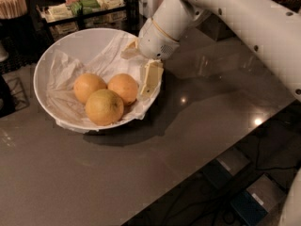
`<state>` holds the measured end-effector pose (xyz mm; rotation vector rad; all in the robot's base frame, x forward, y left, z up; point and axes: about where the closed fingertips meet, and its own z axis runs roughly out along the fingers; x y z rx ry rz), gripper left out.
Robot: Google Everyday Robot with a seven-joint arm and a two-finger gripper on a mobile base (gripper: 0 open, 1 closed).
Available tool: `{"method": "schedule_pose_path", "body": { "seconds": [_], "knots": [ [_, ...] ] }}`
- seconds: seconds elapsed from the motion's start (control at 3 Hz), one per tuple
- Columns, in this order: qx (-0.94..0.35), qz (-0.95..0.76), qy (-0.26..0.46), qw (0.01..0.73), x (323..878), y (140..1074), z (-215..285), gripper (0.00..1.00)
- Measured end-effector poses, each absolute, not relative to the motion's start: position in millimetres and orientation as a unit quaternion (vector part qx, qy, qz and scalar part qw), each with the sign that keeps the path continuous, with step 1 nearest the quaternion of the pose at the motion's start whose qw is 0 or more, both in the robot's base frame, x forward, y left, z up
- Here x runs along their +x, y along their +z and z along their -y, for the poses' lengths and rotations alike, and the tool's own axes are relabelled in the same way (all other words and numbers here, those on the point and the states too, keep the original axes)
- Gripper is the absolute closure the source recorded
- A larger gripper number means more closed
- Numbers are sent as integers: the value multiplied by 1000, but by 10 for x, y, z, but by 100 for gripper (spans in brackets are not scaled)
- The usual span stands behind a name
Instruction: Pick orange from white bowl
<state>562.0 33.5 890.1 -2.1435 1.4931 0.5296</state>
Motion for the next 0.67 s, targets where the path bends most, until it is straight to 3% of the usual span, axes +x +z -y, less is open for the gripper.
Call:
{"method": "schedule_pose_path", "body": {
  "seconds": [0.33,0.67],
  "knots": [
    [-782,-544,193,236,5620,8901,-335,7],
    [-782,-544,194,236,5620,8898,-339,8]
  ]
}}
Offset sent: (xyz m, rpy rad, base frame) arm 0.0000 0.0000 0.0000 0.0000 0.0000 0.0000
